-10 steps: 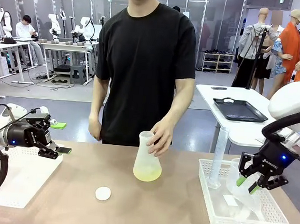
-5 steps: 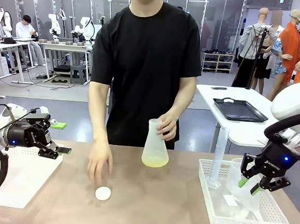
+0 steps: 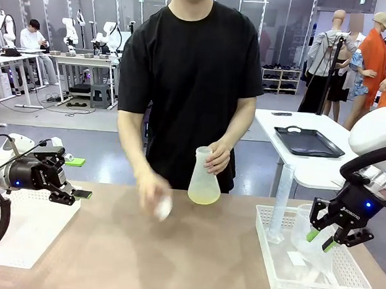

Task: Prepare the solutions needed for the experiment.
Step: When the human places the Big flask in the center of the table, pick up the Big flask and place it in the left Organizing basket.

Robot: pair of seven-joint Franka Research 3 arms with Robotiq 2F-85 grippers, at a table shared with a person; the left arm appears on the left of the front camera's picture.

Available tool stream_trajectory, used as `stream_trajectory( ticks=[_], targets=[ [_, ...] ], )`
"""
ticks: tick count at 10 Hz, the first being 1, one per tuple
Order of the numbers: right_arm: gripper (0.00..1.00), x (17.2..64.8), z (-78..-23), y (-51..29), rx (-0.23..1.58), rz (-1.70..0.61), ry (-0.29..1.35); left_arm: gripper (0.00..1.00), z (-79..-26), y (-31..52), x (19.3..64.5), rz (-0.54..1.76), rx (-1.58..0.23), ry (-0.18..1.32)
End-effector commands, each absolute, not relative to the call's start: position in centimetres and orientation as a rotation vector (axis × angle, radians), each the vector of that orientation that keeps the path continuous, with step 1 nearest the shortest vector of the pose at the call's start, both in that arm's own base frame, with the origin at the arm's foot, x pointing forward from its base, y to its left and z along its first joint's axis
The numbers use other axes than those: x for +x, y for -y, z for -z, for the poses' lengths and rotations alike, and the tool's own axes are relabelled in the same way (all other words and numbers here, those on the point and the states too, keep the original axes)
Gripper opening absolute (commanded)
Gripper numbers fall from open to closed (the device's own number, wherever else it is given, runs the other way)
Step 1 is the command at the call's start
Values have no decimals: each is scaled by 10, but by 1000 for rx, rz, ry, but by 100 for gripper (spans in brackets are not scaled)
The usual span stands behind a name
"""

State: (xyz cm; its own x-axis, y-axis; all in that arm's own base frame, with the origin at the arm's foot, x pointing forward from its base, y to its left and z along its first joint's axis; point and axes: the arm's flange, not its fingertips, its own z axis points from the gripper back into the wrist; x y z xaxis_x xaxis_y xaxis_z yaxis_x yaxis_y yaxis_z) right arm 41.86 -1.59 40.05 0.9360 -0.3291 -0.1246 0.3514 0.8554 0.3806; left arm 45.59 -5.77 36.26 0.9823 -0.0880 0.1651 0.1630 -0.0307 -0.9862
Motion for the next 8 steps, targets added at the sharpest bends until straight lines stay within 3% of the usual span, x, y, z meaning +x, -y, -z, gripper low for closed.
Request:
stream_trajectory(
  ticks=[1, 8],
  targets=[
    [40, 419, -401, 16, 411, 358, -56, 100, -365, 59, 457, 199, -1605, 68],
    [40, 432, -434, -3, 1011, 314, 64, 100, -365, 59, 457, 199, -1605, 68]
  ],
)
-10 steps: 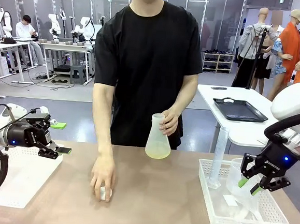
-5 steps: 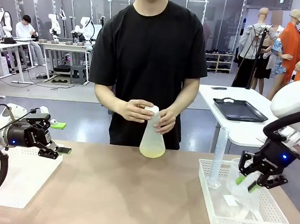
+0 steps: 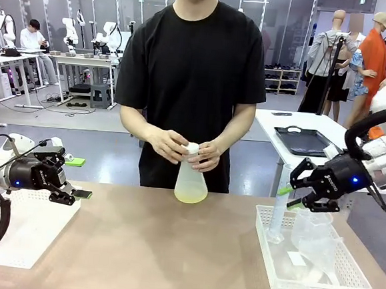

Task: Prepare the solutions needed for the experiment.
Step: When the human places the Big flask in the center of the table, pick up the Big flask and place it in the left Organizing basket.

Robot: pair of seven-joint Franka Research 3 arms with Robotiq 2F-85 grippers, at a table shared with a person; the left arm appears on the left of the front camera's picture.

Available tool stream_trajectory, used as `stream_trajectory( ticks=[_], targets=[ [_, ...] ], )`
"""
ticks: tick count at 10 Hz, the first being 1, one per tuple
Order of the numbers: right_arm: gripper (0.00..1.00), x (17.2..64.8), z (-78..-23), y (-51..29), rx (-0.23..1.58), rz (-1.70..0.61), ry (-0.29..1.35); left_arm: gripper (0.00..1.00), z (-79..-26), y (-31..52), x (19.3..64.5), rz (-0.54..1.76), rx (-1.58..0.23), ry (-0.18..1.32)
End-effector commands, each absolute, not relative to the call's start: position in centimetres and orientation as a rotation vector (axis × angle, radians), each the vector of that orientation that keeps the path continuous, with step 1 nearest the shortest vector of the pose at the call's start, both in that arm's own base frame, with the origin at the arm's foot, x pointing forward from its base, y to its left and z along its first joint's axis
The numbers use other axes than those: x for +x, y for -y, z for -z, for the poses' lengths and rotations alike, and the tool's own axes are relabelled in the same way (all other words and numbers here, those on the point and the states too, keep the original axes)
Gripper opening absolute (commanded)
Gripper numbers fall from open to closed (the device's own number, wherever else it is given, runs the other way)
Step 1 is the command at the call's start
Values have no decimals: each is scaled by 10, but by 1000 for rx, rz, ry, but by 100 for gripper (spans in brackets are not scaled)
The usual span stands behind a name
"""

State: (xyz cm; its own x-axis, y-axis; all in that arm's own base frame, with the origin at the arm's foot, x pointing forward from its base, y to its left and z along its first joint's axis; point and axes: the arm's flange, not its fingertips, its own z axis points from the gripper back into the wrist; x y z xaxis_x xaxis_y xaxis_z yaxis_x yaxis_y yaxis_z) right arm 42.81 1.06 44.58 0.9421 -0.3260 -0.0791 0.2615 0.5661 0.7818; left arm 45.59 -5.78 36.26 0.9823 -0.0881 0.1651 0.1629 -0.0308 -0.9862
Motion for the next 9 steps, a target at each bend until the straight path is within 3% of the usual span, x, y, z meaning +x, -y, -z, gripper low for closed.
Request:
stream_trajectory(
  ticks=[1, 3, 7, 9],
  targets=[
    [40, 431, -434, 2, 1124, 318, 107, 100, -365, 59, 457, 199, -1605, 68],
    [40, 429, -431, 10, 1292, 240, 60, 100, -365, 59, 457, 199, -1605, 68],
    [80, 424, -422, 23, 1470, 163, -109, 100, -365, 59, 457, 199, -1605, 68],
    [80, 423, -417, 24, 1507, 133, -105, 100, -365, 59, 457, 199, -1605, 68]
  ],
)
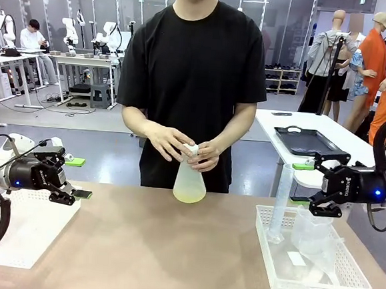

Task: Prepare the solutions needed for the experiment.
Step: When the human places the Big flask in the center of the table, pick up the Big flask and place it in the left Organizing basket.

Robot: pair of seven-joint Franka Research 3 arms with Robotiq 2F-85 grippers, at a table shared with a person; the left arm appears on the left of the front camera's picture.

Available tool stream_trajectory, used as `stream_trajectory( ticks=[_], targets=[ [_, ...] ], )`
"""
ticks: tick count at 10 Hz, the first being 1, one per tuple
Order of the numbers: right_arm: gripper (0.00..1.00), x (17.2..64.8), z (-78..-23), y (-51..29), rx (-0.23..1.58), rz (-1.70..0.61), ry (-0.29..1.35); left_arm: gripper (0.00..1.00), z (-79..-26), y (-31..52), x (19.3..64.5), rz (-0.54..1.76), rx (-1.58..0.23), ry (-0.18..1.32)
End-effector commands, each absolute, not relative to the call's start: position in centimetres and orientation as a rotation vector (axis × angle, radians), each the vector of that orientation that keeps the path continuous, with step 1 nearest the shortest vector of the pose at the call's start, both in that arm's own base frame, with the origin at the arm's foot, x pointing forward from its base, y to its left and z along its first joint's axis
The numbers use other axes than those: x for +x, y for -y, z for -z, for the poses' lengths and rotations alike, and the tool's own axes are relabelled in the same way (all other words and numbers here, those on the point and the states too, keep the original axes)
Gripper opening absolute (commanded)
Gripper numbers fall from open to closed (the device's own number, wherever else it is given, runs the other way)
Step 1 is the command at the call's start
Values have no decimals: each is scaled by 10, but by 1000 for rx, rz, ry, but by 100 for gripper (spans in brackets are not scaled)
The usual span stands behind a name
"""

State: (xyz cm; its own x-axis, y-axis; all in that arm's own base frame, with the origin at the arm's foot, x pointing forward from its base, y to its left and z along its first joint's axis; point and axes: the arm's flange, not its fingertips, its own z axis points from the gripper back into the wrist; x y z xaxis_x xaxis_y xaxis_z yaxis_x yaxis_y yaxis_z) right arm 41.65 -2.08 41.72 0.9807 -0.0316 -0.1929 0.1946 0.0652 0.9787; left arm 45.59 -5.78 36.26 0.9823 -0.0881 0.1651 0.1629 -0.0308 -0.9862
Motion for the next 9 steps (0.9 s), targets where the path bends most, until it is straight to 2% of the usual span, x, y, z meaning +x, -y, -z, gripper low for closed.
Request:
stream_trajectory(
  ticks=[1, 3, 9],
  targets=[
    [80, 421, -414, 20, 1518, 119, -91, 100, -365, 59, 457, 199, -1605, 68],
    [80, 420, -409, 16, 1528, 92, -46, 100, -365, 59, 457, 199, -1605, 68],
    [80, 418, -413, 18, 1513, 113, -86, 100, -365, 59, 457, 199, -1605, 68]
  ],
)
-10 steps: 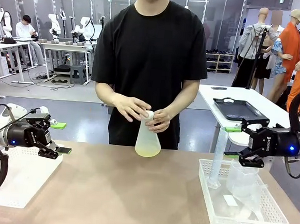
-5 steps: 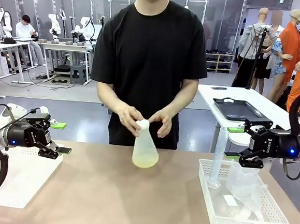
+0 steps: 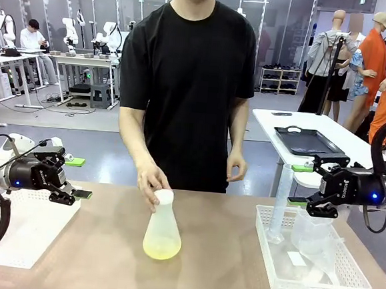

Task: Prepare the solutions needed for the experiment.
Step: When the human places the Big flask in the center of the table, pick up the Big flask and place it in the left Organizing basket.

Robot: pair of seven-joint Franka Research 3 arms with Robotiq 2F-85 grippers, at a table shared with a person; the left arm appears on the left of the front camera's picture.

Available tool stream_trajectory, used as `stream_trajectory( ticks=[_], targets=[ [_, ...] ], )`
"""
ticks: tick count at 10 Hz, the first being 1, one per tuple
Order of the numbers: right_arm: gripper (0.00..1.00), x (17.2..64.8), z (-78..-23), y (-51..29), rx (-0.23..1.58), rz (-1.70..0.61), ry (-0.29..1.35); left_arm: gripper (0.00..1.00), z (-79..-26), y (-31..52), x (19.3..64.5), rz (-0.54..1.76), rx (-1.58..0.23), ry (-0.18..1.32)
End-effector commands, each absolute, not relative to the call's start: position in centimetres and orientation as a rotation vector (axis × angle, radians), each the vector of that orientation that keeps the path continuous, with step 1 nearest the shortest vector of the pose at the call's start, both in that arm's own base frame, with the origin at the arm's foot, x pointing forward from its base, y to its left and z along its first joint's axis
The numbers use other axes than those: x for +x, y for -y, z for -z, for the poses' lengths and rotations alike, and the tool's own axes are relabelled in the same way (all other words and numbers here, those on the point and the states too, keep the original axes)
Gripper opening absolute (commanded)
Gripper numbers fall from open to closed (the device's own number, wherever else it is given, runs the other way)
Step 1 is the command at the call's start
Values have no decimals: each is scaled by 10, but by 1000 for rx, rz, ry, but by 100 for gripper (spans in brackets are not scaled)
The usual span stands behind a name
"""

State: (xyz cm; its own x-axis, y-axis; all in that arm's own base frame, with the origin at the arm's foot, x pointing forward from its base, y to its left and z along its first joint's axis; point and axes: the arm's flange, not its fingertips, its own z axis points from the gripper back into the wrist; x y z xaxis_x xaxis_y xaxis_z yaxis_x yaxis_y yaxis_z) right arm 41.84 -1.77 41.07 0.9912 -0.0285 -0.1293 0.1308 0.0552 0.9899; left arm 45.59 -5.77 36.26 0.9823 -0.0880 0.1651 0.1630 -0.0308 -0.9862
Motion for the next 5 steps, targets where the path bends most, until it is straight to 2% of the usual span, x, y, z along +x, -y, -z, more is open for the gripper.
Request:
stream_trajectory(
  ticks=[1, 5],
  targets=[
    [80, 418, -413, 18, 1513, 113, -86, 100, -365, 59, 457, 199, -1605, 68],
    [80, 418, -413, 18, 1513, 113, -86, 100, -365, 59, 457, 199, -1605, 68]
  ],
)
